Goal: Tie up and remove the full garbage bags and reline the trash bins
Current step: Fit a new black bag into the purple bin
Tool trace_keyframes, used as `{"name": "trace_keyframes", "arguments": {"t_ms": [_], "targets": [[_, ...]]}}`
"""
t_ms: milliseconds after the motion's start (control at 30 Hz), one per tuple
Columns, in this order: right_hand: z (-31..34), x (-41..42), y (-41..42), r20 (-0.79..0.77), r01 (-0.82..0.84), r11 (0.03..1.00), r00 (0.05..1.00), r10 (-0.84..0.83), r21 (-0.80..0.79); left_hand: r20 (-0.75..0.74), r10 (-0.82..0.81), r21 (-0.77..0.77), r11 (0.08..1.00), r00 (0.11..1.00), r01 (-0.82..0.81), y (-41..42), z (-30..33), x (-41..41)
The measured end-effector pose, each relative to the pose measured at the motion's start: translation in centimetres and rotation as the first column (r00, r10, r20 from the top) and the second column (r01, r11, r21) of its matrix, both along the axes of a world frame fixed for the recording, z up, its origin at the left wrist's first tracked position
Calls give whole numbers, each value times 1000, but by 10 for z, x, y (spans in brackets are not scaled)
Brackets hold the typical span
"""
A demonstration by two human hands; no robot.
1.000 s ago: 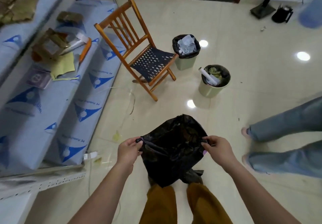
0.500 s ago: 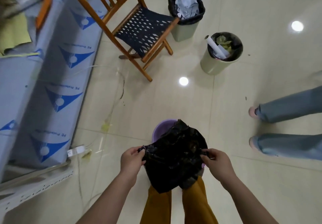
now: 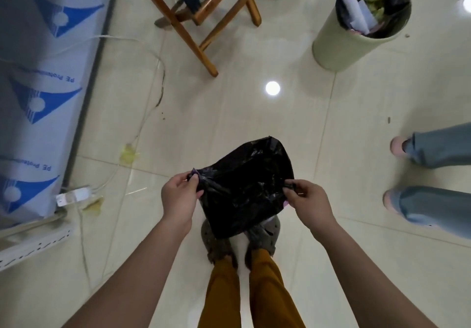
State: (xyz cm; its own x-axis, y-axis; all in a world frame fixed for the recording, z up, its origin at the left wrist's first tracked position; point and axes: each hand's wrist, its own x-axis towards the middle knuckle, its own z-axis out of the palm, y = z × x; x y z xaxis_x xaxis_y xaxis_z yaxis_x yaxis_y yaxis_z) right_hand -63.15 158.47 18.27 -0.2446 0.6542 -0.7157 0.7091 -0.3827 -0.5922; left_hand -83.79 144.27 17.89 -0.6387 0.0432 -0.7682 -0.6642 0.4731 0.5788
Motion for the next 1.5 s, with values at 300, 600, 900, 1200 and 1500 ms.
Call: {"name": "trace_keyframes", "arguments": {"t_ms": [300,600,900,1200,1500], "targets": [[-24,-10,26,-118,49,994,992,-37,98,-131,117,130,986,984,-100,27,-16,-7],[-53,18,6,-19,17,996,1000,-16,86,-113,58,79,996,992,-50,2,-41,28],[-123,32,-17,20,-27,995,999,25,97,-122,-148,-56,988,981,142,-24,-117,43],[-175,40,-23,156,-202,955,973,170,218,-239,-374,-150,926,896,346,-34,-172,35],[-157,37,-35,278,-275,880,945,173,387,-466,-831,-464,521,303,716,-28,-138,44]]}}
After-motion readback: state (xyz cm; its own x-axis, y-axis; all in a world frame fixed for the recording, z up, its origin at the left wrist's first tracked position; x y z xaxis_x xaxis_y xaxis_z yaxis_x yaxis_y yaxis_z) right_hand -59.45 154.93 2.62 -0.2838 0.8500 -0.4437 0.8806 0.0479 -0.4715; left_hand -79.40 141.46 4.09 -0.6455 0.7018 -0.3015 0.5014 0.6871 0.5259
